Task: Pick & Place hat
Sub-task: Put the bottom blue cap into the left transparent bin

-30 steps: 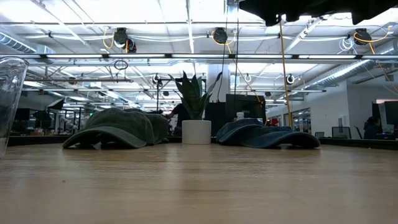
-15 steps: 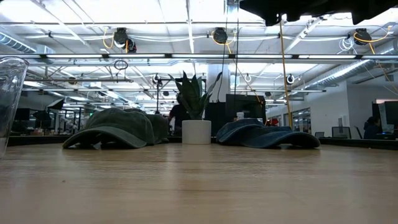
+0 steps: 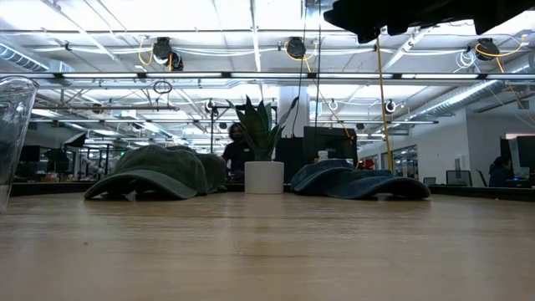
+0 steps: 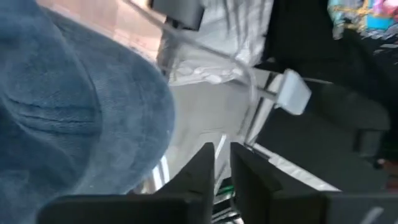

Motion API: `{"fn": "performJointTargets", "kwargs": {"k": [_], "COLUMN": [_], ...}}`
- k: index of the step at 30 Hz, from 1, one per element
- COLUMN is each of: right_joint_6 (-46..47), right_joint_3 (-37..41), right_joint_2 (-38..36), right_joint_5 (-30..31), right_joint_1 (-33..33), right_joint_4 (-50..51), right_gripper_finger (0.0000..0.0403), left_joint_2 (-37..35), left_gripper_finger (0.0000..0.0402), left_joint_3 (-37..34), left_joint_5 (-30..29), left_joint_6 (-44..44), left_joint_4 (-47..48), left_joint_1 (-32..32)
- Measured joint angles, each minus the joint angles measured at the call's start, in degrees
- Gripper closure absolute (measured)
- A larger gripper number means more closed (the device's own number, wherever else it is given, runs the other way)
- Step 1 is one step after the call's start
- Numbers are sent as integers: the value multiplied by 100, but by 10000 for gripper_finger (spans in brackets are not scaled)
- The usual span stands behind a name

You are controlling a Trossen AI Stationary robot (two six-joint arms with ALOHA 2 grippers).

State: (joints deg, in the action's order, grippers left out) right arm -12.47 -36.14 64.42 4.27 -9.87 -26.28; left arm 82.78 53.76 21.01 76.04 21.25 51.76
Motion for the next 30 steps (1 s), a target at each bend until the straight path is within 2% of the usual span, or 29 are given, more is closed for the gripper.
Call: {"fn": "performJointTargets", "kwargs": {"k": [3, 5, 9, 12, 18, 24, 30], "right_joint_6": [-22, -68, -199, -214, -214, -188, -175], "right_joint_3": [0, 0, 0, 0, 0, 0, 0], "right_joint_2": [0, 0, 0, 0, 0, 0, 0], "right_joint_5": [-2, -2, -2, 0, -2, 2, 4], "right_joint_1": [0, 0, 0, 0, 0, 0, 0], "right_joint_4": [0, -10, -64, -87, -87, -87, -134], "right_gripper_finger": [257, 257, 257, 257, 257, 257, 257], "left_joint_2": [124, 147, 149, 147, 147, 131, 110], "left_gripper_finger": [385, 396, 384, 370, 374, 397, 392], "left_joint_3": [0, 0, 0, 2, 2, 3, 430], "left_joint_5": [-80, -334, -1158, -1492, -1720, -1357, -1535], "left_joint_6": [-185, -383, -767, -845, -815, -998, -1331], "left_joint_4": [124, 400, 1143, 1742, 2696, 2397, 2386], "left_joint_1": [19, 32, 40, 40, 44, 3, -4]}}
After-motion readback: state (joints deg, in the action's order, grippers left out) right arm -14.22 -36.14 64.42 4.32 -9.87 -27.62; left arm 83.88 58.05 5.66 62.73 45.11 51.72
